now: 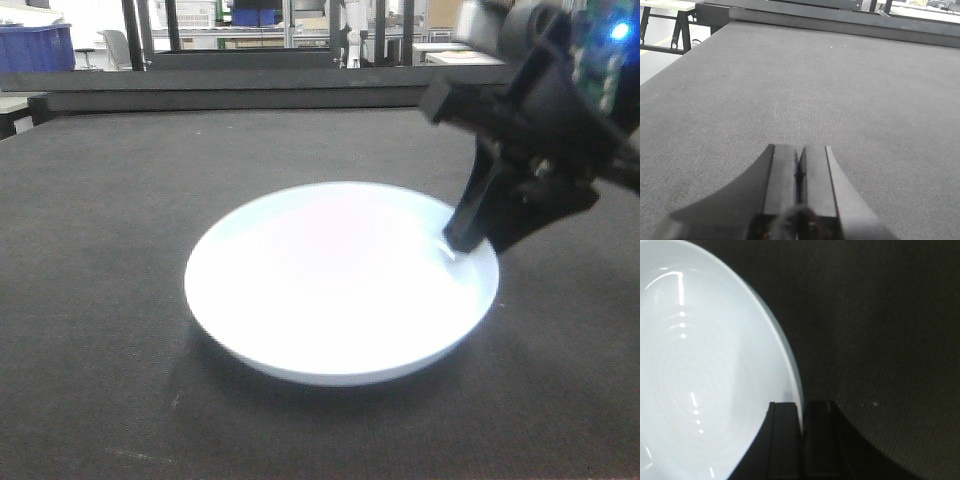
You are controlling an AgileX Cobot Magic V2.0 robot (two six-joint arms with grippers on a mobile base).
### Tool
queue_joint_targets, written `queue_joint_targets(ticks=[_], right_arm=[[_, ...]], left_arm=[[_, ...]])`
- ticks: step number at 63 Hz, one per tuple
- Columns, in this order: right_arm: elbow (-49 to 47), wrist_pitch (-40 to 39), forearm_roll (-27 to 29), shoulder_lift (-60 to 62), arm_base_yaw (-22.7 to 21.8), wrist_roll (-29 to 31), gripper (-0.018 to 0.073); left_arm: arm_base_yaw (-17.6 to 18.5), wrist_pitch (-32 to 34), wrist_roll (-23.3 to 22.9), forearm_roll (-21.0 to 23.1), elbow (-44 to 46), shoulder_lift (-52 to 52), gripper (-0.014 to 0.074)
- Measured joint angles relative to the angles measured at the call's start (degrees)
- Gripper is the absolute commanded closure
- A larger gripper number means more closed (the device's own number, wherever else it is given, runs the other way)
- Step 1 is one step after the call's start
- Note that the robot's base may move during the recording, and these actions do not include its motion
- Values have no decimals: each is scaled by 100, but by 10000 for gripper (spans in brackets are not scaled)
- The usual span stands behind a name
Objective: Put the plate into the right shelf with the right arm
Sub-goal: 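Lower the right gripper onto the white plate's rim and grasp it, then lift the white plate upright off the table with the right gripper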
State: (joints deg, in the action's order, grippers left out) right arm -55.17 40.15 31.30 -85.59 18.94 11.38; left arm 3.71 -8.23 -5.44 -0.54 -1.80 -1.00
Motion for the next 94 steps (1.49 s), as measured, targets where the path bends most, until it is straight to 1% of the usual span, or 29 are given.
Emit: queue_joint_targets(ticks=[17, 32, 40, 48, 59, 68, 77, 85, 94], right_arm=[[0, 21, -470, 1832, 0, 10, 503], [181, -171, -1307, 3820, 0, 10, 503], [595, -562, -1531, 4943, 0, 10, 503], [1117, -1210, -1541, 6040, 0, 10, 503], [1911, -2087, -1541, 7067, 0, 11, 503], [2485, -2655, -1541, 7546, 0, 11, 503], [2936, -3168, -1541, 7621, 0, 11, 503], [3236, -3437, -1541, 7621, 0, 23, 503], [3337, -3495, -1541, 7621, 0, 23, 503]], left_arm=[[0, 0, 0, 0, 0, 0, 643], [0, 0, 0, 0, 0, 0, 643], [0, 0, 0, 0, 0, 0, 643], [0, 0, 0, 0, 0, 0, 643], [0, 0, 0, 0, 0, 0, 643], [0, 0, 0, 0, 0, 0, 643], [0, 0, 0, 0, 0, 0, 643], [0, 0, 0, 0, 0, 0, 643], [0, 0, 0, 0, 0, 0, 643]])
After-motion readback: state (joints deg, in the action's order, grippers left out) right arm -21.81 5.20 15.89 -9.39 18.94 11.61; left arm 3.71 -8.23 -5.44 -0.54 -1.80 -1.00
